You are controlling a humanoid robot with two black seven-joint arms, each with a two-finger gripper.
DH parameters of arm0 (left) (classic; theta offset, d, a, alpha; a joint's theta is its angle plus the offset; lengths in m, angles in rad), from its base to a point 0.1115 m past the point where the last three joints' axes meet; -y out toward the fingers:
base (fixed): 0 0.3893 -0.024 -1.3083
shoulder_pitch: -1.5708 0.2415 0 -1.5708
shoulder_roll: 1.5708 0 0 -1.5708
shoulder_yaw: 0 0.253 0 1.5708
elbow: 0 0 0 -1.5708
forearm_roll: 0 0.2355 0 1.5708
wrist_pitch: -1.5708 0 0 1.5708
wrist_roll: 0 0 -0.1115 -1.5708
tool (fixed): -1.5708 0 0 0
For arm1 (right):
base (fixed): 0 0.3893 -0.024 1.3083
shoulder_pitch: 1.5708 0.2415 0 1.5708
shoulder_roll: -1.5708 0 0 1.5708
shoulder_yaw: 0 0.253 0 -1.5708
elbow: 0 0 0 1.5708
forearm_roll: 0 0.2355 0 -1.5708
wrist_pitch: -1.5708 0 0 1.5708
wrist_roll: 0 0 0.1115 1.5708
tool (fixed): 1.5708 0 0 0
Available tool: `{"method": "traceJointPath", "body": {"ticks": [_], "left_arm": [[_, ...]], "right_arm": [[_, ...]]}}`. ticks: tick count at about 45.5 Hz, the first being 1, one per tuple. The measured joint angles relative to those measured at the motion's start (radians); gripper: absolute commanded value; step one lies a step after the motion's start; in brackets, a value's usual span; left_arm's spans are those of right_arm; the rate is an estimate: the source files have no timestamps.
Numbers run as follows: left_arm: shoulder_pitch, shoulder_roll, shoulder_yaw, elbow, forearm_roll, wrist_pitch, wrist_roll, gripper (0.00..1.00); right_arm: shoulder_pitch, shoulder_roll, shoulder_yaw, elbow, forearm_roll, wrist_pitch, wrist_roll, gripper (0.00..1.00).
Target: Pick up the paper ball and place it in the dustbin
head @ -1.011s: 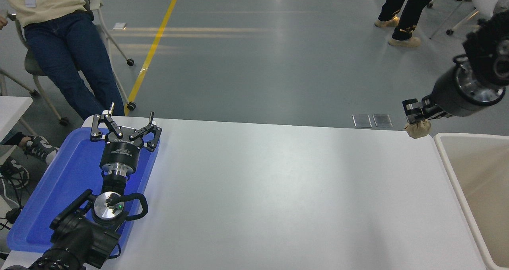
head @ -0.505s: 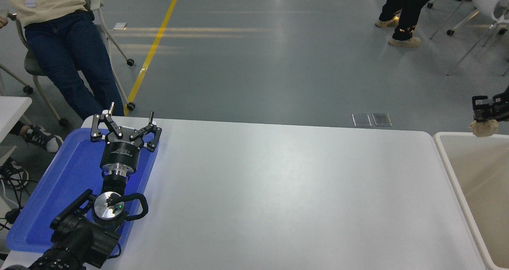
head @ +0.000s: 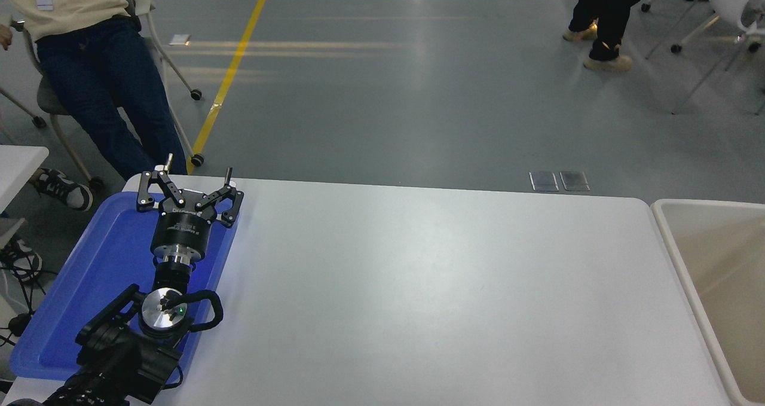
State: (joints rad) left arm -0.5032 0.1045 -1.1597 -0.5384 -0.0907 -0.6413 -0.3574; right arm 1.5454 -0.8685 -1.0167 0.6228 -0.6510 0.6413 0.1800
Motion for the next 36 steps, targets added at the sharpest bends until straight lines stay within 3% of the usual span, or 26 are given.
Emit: {"method": "traceJointPath", "body": {"ticks": [15,36], "left_arm": [[0.0,0.0,0.0,0.0,0.0,0.0,0.0,1.0],[0.0,0.0,0.0,0.0,0.0,0.0,0.0,1.0]], "right_arm": [[-0.357,0.033,0.23,-0.305,0.0,-0.011,0.048,0.0],[-0.653,0.173,0.35,-0.494,0.129,-0.181,0.03,0.0]]}}
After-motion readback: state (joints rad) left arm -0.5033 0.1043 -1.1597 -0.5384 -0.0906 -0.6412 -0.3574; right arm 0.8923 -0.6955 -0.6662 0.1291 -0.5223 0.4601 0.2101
